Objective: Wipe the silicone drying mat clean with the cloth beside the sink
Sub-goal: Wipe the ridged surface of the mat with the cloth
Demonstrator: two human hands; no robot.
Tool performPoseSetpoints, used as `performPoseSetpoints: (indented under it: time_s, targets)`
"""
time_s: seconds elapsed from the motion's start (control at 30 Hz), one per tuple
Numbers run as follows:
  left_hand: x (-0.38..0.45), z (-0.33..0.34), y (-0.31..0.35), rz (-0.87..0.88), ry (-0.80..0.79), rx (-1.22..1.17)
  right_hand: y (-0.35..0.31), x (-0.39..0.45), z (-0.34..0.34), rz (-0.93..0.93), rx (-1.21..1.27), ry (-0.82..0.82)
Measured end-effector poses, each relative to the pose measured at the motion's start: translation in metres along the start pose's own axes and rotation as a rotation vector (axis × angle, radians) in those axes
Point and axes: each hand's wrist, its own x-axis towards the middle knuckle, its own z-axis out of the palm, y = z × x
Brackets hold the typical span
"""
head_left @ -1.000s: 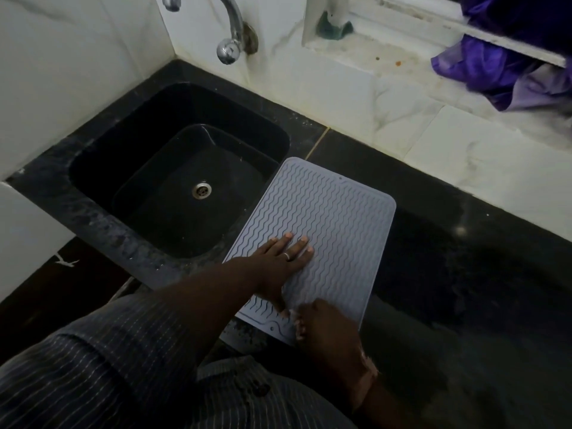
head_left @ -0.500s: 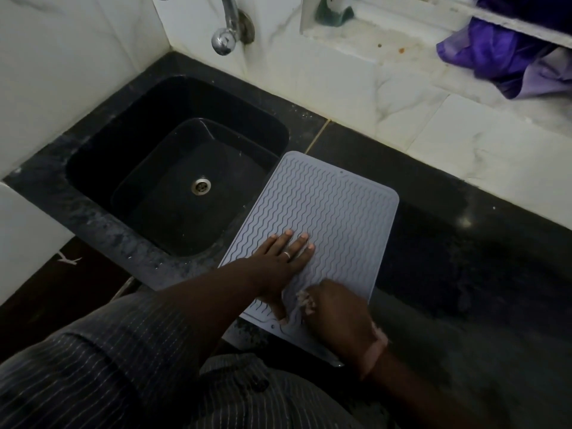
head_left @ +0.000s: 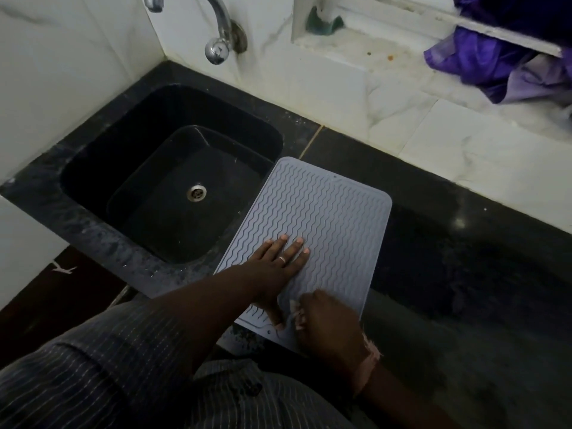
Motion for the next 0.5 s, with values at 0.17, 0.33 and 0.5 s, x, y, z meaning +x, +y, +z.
performPoseSetpoints:
  time_s: [0.17, 0.33, 0.5]
  targets:
    - [0.000, 0.001, 0.001, -0.001, 0.002, 0.000, -0.004, -0.008, 0.007, -0.053, -0.077, -0.060]
    - [0.001, 0.002, 0.001, -0.006, 0.006, 0.006, 0.008, 0.006, -0.001, -0.101, -0.077, 0.060]
    - [0.001, 0.002, 0.002, -0.003, 0.012, 0.016, 0.026, 0.027, -0.010, -0.089, -0.088, 0.166]
